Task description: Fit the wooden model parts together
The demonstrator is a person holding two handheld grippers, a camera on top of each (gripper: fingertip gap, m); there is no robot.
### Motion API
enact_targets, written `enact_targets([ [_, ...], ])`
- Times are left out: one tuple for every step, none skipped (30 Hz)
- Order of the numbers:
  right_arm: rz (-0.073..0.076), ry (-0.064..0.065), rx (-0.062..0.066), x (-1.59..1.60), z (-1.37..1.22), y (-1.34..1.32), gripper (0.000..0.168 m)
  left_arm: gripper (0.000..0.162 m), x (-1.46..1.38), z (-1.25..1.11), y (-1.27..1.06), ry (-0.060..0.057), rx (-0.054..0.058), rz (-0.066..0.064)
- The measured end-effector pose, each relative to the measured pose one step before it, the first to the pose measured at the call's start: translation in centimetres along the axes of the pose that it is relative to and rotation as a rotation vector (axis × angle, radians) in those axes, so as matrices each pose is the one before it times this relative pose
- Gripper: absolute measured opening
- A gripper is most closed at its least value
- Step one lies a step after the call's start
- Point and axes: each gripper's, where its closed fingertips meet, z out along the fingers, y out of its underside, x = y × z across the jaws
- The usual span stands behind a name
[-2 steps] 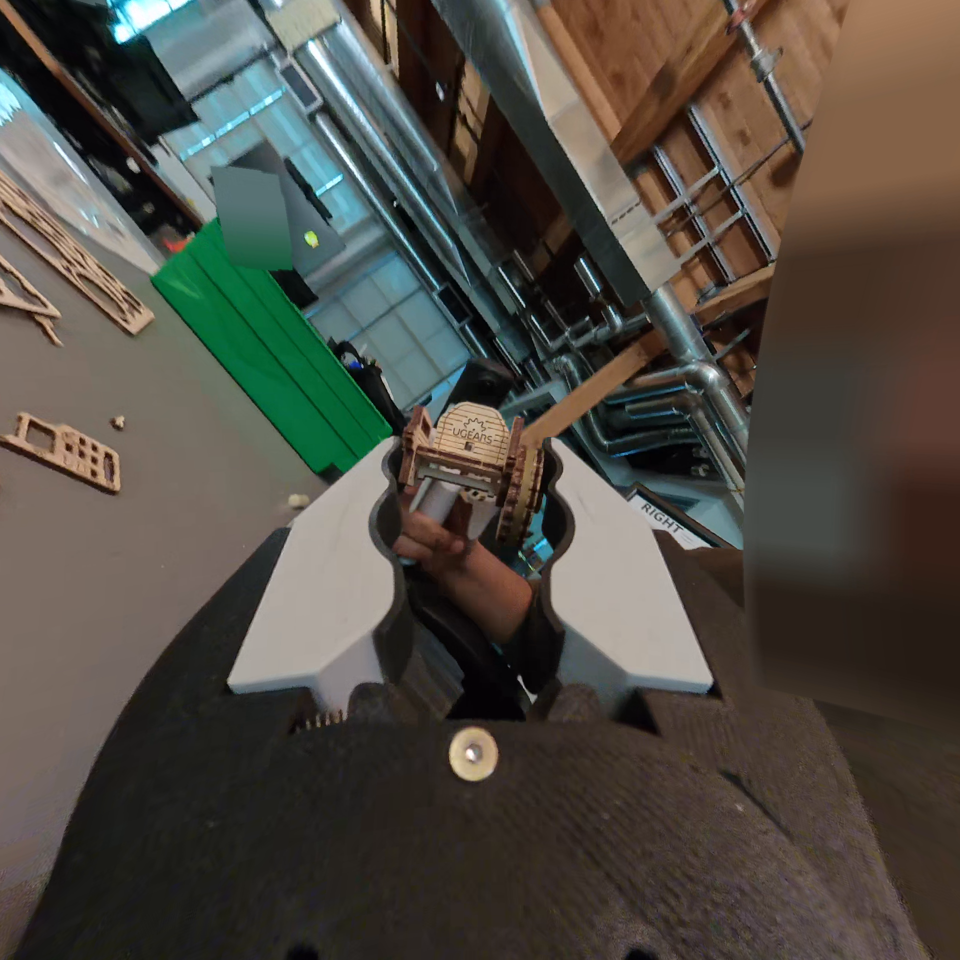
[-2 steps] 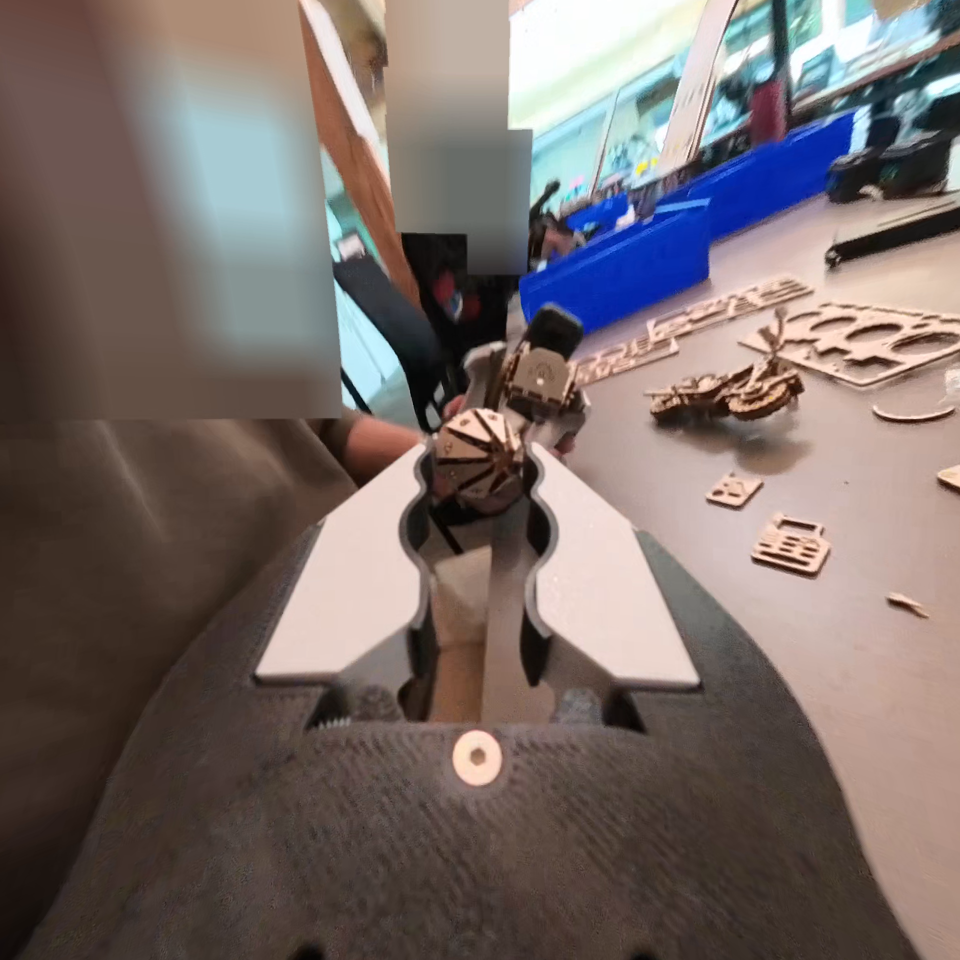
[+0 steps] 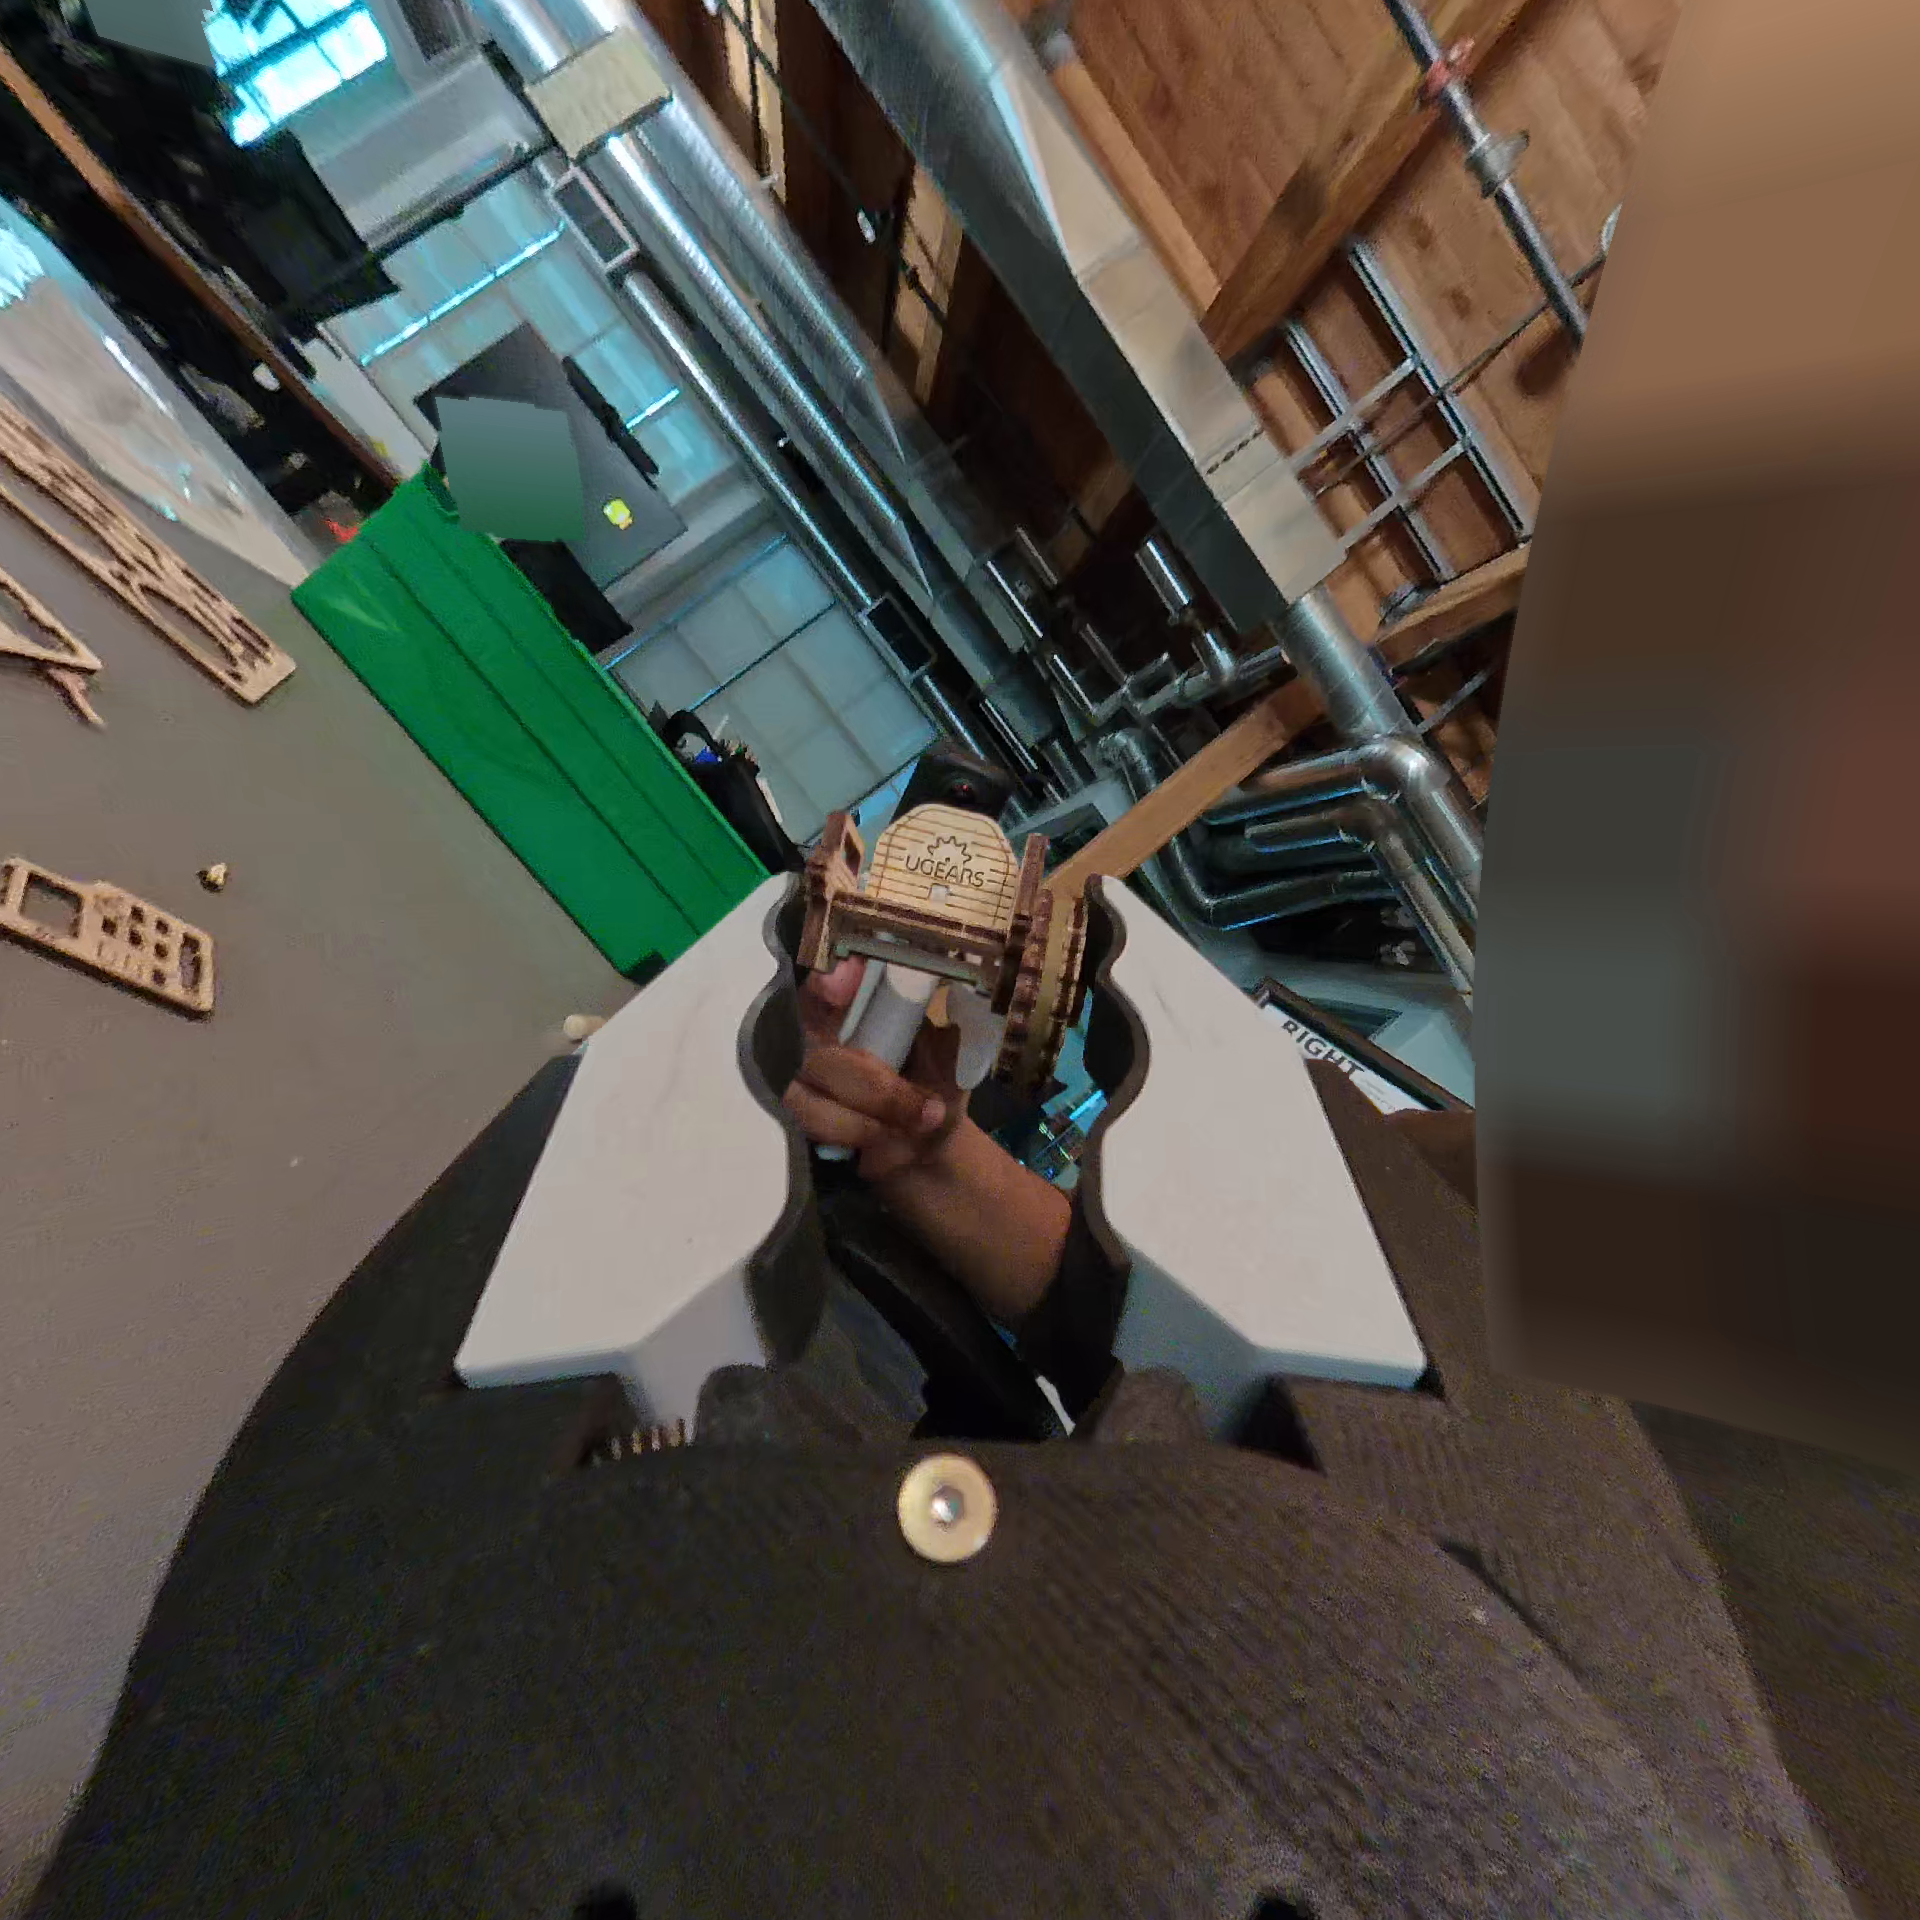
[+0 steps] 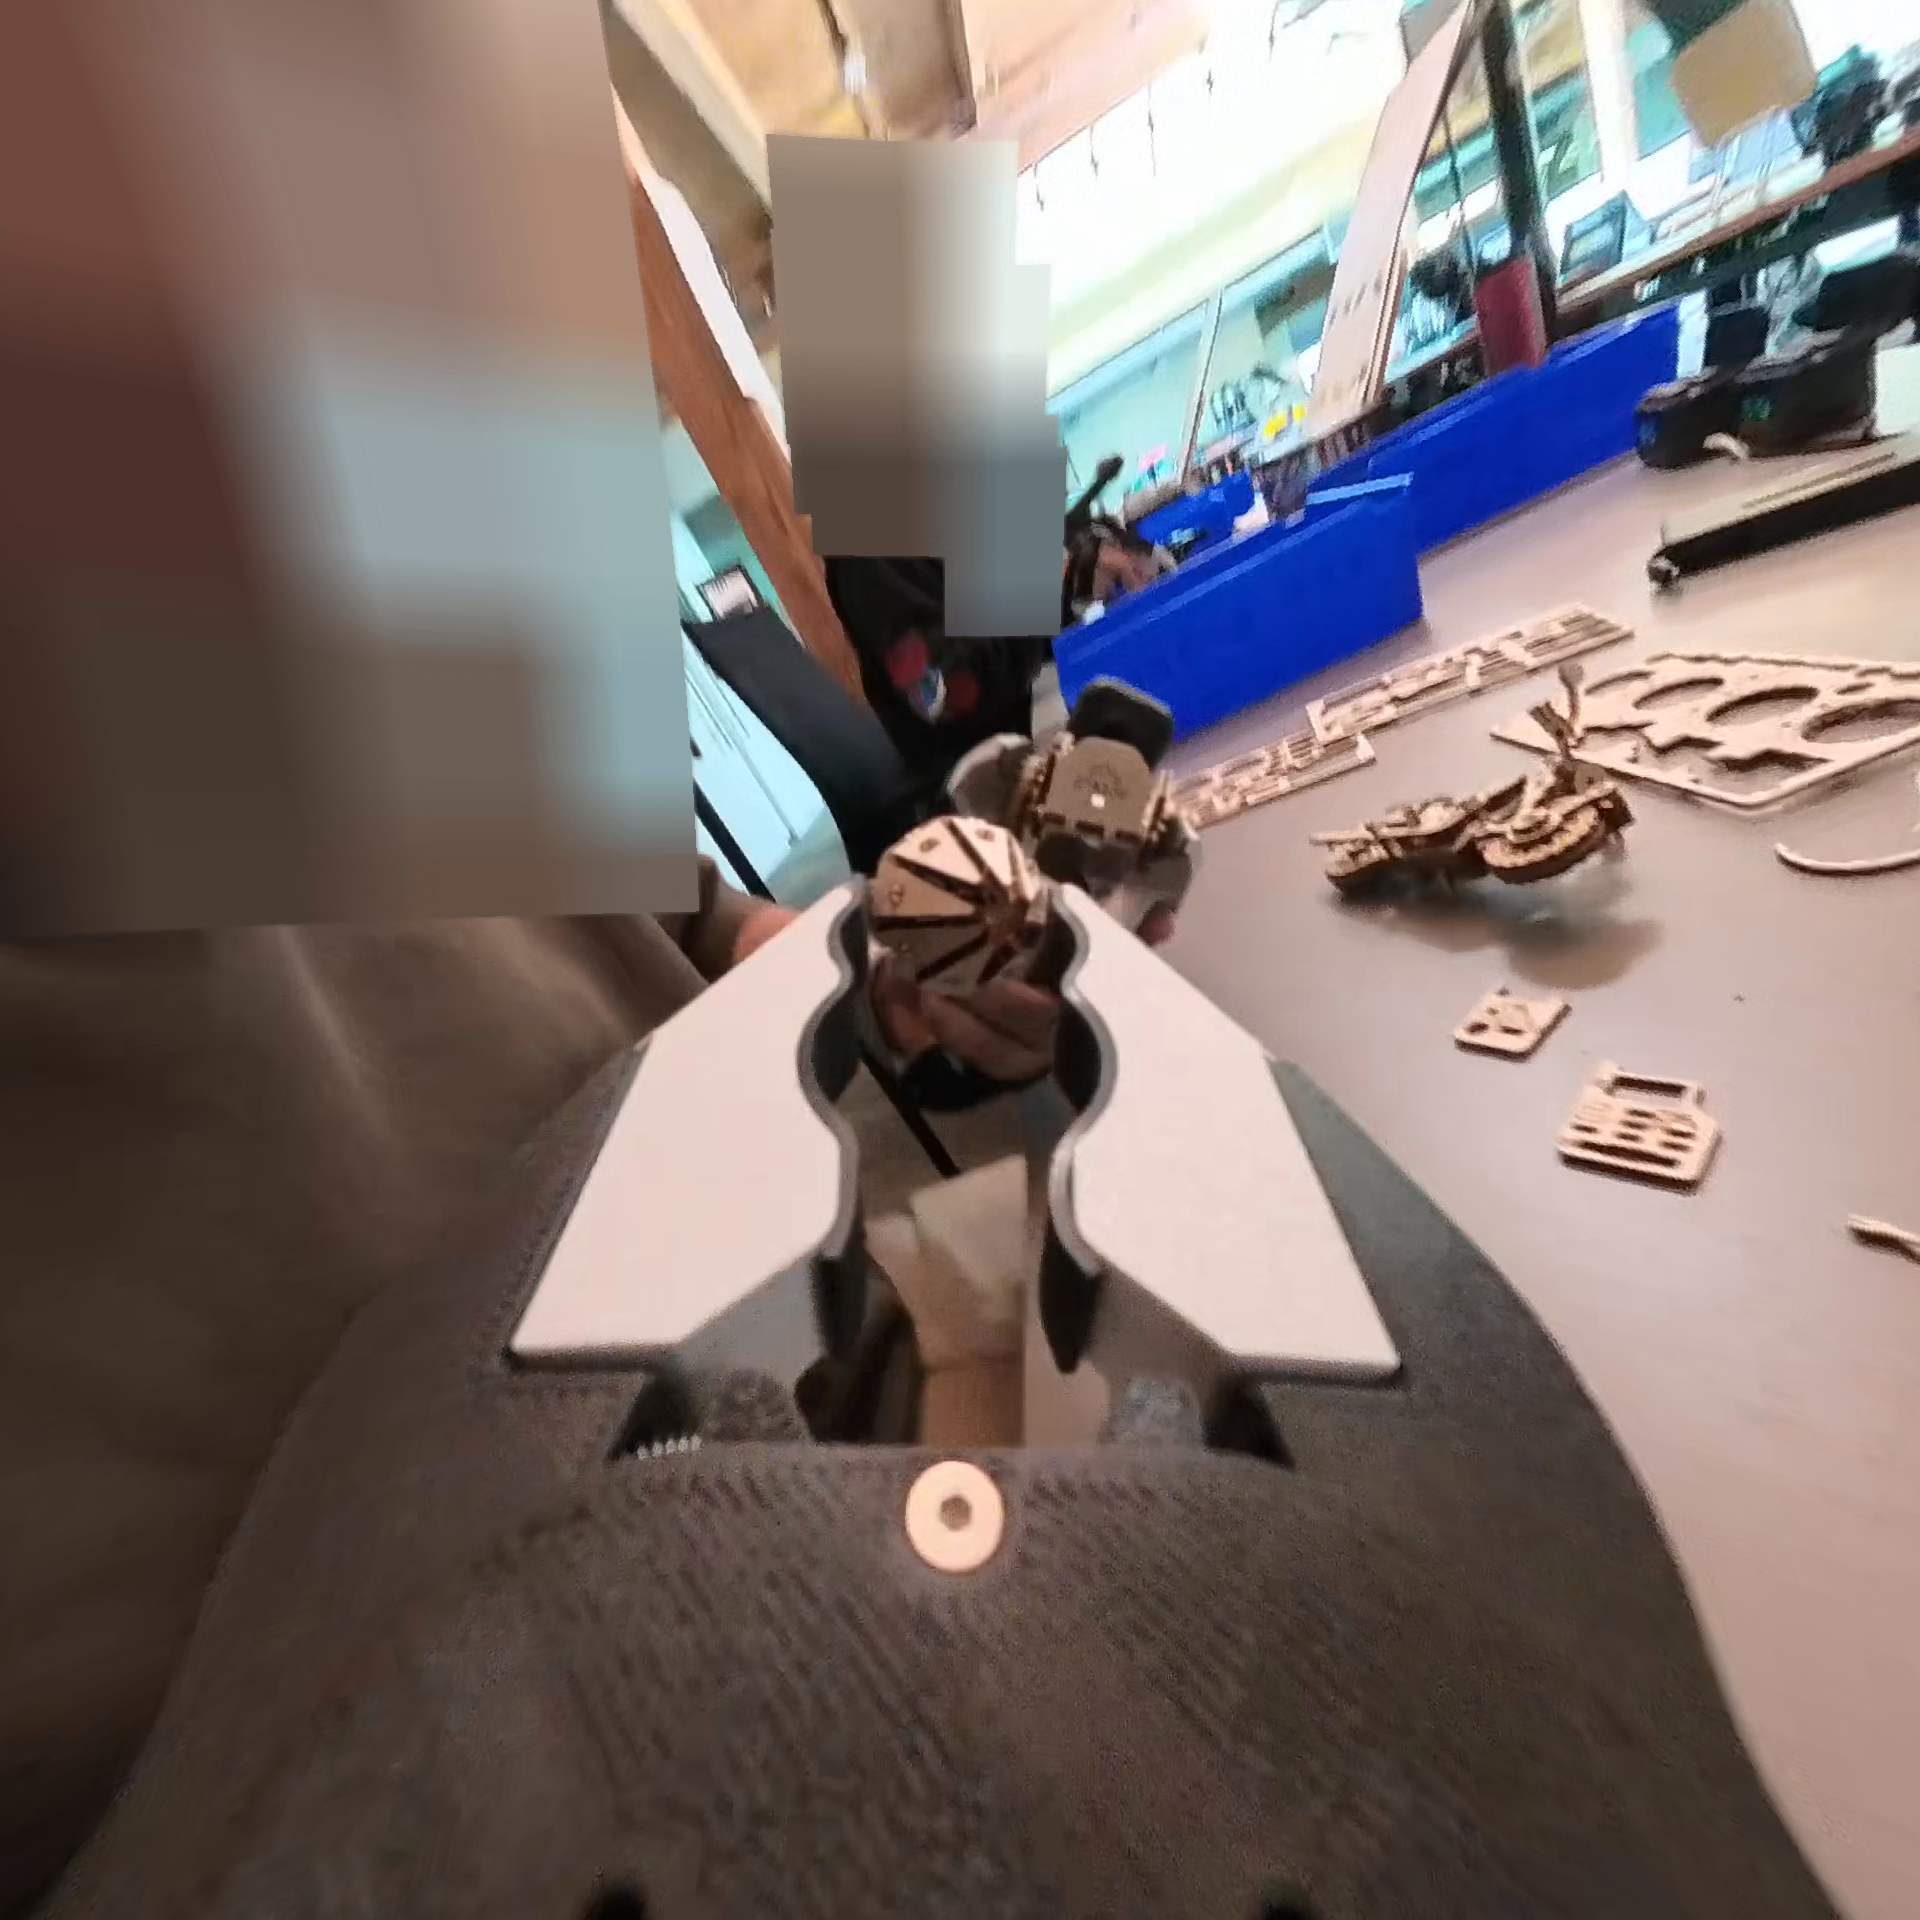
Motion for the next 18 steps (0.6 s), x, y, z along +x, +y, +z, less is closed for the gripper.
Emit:
enact_targets([
  [0.0255,-0.0086,0.0452,-0.492,0.069,-0.530,0.032,0.050,0.388,0.084,0.013,0.0062,0.0063,0.0127],
  [0.0282,-0.0112,0.0496,-0.468,0.095,-0.502,0.032,0.050,0.397,0.106,0.068,0.0060,0.0041,0.0166],
  [0.0272,-0.0099,0.0495,-0.418,0.113,-0.429,0.031,0.050,0.419,0.109,0.106,0.0075,0.0024,0.0194],
  [0.0231,0.0006,0.0444,-0.217,0.126,-0.293,0.031,0.051,0.485,0.120,0.132,0.0125,0.0028,0.0217],
  [0.0142,0.0100,0.0349,-0.090,0.156,-0.118,0.031,0.051,0.520,0.108,0.099,0.0162,0.0069,0.0222],
  [0.0063,0.0229,0.0246,0.080,0.184,0.067,0.032,0.052,0.559,0.084,0.013,0.0190,0.0155,0.0223],
  [0.0008,0.0339,0.0164,0.200,0.215,0.167,0.032,0.051,0.540,0.088,-0.006,0.0199,0.0198,0.0197],
  [-0.0056,0.0278,0.0148,0.021,0.242,0.160,0.031,0.051,0.427,0.069,0.031,0.0149,0.0148,0.0137],
  [-0.0015,0.0290,0.0193,-0.007,0.251,0.047,0.031,0.052,0.346,0.059,0.060,0.0108,0.0107,0.0103],
  [0.0063,0.0382,0.0155,0.133,0.267,0.063,0.031,0.051,0.334,0.053,0.085,0.0120,0.0080,0.0074],
  [0.0092,0.0320,0.0100,0.028,0.279,0.111,0.031,0.051,0.210,0.049,0.118,0.0063,0.0006,0.0039],
  [0.0077,0.0303,0.0072,-0.041,0.286,0.161,0.031,0.052,0.103,0.040,0.102,0.0002,-0.0019,0.0068],
  [-0.0050,0.0366,-0.0017,-0.027,0.301,0.317,0.031,0.052,0.121,0.018,0.028,0.0030,0.0001,0.0089],
  [-0.0198,0.0345,-0.0092,-0.111,0.314,0.427,0.031,0.052,0.115,0.006,-0.001,0.0046,-0.0009,0.0061],
  [-0.0250,0.0270,-0.0095,-0.252,0.294,0.380,0.031,0.052,0.099,-0.006,-0.007,0.0061,-0.0023,0.0034],
  [-0.0227,0.0257,-0.0057,-0.252,0.229,0.266,0.031,0.052,0.009,-0.014,-0.032,0.0017,-0.0010,0.0017],
  [-0.0192,0.0299,-0.0021,-0.105,0.139,0.136,0.032,0.052,-0.042,-0.024,-0.079,-0.0014,0.0033,0.0031],
  [-0.0157,0.0330,0.0014,0.057,0.066,0.028,0.031,0.052,-0.022,-0.028,-0.089,0.0013,0.0047,-0.0011],
])
